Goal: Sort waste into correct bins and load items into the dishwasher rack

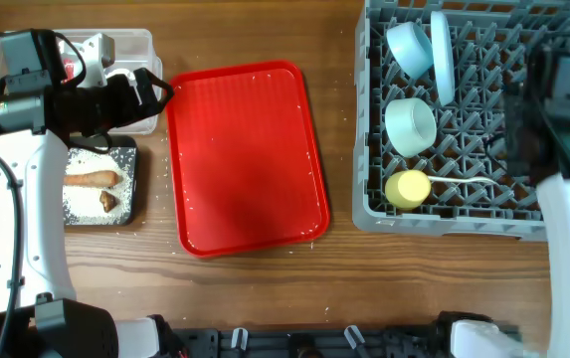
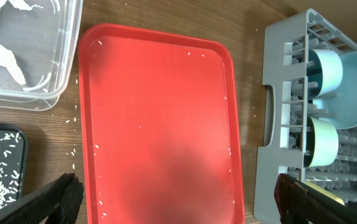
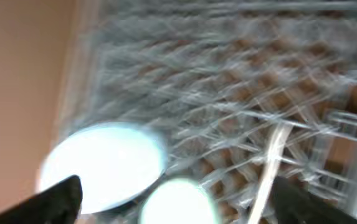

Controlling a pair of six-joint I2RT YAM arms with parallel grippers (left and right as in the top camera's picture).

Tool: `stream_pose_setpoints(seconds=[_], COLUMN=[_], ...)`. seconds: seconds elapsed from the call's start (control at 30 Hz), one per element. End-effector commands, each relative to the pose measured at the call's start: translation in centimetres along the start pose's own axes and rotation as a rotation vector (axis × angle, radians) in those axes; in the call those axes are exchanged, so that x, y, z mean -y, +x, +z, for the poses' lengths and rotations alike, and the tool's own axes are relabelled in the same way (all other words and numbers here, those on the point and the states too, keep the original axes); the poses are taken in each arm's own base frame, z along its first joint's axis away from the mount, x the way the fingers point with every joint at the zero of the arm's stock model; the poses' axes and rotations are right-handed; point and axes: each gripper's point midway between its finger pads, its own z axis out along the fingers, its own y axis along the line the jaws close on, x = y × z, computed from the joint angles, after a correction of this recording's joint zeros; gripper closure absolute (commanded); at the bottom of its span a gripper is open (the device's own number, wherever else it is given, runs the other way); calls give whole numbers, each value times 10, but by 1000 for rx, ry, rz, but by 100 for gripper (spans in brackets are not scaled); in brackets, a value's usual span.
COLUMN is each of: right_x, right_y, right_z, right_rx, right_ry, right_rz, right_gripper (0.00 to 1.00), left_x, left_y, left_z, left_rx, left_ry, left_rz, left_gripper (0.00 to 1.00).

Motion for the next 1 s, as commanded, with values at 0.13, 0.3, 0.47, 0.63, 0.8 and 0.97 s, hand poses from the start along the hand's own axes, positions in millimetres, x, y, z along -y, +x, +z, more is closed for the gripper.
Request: stream_pose_setpoints(seconds=[0.13,0.3,0.47,0.63,0.8,0.97], right_x=[-69,-59,-45,-50,-26,23], right_y=[90,91,80,79,95,107], right_z=[-198,-195,-144,-111,-89,-78], right_rx=[-284,-302,-266,-207,-47,183], right_ry=[-1060,-1016,-760,-712,-805,-912], right_rz=[-916,-911,-899,-1014,-1128,-1094], right_gripper=[0,0,0,0,0,0], left_x=[0,0,0,0,0,0], left_y=[-3,-3,-3,-3,-3,-3], left_z=[-2,-2,-2,-2,-2,-2], left_rx=[10,10,10,10,10,10], left_ry=[0,0,0,0,0,0], left_rz=[6,6,6,6,6,6], left_gripper=[0,0,0,0,0,0])
